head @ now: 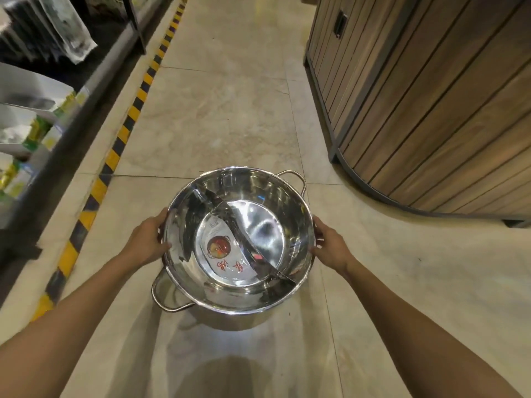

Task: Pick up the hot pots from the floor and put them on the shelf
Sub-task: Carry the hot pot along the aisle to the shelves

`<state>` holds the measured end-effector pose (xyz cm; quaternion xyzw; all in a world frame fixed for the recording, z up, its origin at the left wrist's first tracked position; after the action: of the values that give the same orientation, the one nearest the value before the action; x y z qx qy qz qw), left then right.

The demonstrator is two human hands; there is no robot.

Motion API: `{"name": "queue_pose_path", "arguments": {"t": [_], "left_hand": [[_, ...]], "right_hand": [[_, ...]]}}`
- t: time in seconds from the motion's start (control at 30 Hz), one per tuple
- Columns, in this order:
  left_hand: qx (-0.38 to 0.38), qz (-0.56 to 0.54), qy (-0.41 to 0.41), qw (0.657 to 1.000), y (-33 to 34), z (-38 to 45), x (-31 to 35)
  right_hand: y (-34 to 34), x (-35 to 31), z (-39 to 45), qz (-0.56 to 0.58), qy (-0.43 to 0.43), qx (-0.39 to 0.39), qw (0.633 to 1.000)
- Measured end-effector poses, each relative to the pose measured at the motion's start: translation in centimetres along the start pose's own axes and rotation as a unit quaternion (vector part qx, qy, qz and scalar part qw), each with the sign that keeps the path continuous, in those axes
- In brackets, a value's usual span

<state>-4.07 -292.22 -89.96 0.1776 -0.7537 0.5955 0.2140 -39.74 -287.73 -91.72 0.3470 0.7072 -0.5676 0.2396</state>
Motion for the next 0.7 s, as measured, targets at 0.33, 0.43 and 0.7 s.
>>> {"name": "queue_pose_path", "arguments": {"t": [0.33,0.43,0.7], "left_hand": [[0.041,-0.019,0.035,0.998,-28.1,-7.3,15.3],[0.036,-0.012,0.069,0.997,-35.6,-11.5,20.2],[0.017,-0.078,0.055,0.995,-52.0,-23.4,27.6]], "right_hand": [[-20.0,-23.6,-9.4,0.123,-0.060,0.023,0.990],[-25.8,-30.8,-14.0,0.138,-0.064,-0.002,0.988],[-37.0,-45.3,-23.3,0.121,-0.083,-0.045,0.988]]}}
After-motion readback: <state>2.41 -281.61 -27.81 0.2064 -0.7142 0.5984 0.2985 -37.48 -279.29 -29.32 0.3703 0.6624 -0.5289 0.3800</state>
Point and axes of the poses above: each hand's wrist, its own z-axis towards the middle knuckle, its own y-axis out of the palm, x = y × z, the point moved 4 cm from there along z, towards the middle knuckle, and after that the axes turned 1 degree about z, right-handed, at the moved point
